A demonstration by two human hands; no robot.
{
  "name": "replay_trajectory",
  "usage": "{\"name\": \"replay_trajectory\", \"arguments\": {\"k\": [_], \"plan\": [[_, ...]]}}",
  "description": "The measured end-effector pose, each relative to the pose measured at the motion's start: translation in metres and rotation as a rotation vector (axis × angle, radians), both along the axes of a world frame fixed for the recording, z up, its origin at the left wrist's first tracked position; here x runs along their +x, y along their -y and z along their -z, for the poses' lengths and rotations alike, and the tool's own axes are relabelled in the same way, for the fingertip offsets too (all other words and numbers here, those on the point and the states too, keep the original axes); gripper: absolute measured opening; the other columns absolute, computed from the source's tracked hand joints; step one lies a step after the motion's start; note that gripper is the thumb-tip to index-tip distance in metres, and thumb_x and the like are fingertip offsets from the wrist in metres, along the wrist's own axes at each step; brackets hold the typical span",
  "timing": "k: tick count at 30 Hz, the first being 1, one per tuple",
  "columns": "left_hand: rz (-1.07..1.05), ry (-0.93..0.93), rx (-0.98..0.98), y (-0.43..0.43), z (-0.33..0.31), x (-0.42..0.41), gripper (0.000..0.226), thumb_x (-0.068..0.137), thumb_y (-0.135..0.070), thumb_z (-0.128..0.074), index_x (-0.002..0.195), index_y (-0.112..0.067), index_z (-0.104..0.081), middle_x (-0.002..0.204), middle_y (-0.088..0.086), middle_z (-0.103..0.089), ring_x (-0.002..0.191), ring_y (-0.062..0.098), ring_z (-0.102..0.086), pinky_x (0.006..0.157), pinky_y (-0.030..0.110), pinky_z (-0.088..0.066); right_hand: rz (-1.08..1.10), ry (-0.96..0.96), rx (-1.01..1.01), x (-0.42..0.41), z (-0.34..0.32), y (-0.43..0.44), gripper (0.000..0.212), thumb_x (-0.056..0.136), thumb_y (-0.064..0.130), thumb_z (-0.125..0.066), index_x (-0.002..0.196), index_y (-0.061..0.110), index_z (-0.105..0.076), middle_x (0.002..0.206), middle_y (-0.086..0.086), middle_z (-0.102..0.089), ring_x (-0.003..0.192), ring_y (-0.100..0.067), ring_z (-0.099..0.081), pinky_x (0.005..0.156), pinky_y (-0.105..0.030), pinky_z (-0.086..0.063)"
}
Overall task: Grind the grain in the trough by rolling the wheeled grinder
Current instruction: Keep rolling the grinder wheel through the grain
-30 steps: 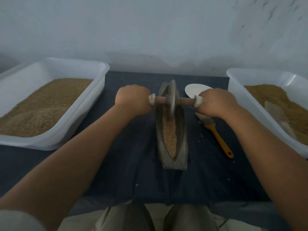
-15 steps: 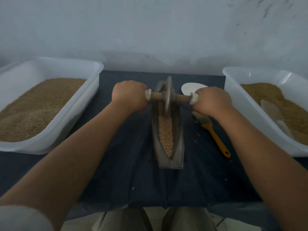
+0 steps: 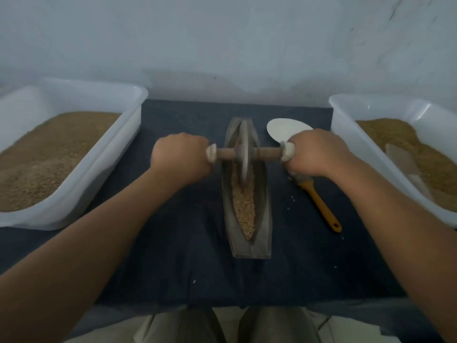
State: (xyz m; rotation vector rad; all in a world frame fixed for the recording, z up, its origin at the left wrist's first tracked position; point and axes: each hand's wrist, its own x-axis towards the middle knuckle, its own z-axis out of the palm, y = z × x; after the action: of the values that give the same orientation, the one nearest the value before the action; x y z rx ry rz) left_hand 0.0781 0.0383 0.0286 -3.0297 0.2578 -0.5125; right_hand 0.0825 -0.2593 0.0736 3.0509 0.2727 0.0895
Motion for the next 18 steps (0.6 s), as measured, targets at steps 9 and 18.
{"name": "replay_trajectory", "arguments": {"k": [9,18], "plan": [[0.099,0.043,0.111,-0.002,-0.01,-0.033,0.026,0.081,-0.044,-0.056,0.063,-0.027,-0.048,0.057,-0.01,-0.047,0.047,0.013,-0.041,0.048,0.024,-0.027,-0.012,-0.308,0.088,-0.026,-0.001,0.011,0.012,0.075,0.042,-0.068,0.074,0.03,-0.066,0.065,0.003,-0.066,0.057,-0.012,-0.063,0.051,-0.03,-0.041],[-0.001,0.007,0.026,0.0,-0.004,-0.004,0.027,0.085,-0.045,-0.055,0.067,-0.026,-0.051,0.064,-0.007,-0.052,0.053,0.017,-0.046,0.054,0.029,-0.035,-0.011,0.069,0.035,-0.005,0.01,0.002,0.023,0.082,0.045,-0.063,0.07,0.026,-0.059,0.063,0.006,-0.058,0.058,-0.012,-0.051,0.05,-0.029,-0.034]]}}
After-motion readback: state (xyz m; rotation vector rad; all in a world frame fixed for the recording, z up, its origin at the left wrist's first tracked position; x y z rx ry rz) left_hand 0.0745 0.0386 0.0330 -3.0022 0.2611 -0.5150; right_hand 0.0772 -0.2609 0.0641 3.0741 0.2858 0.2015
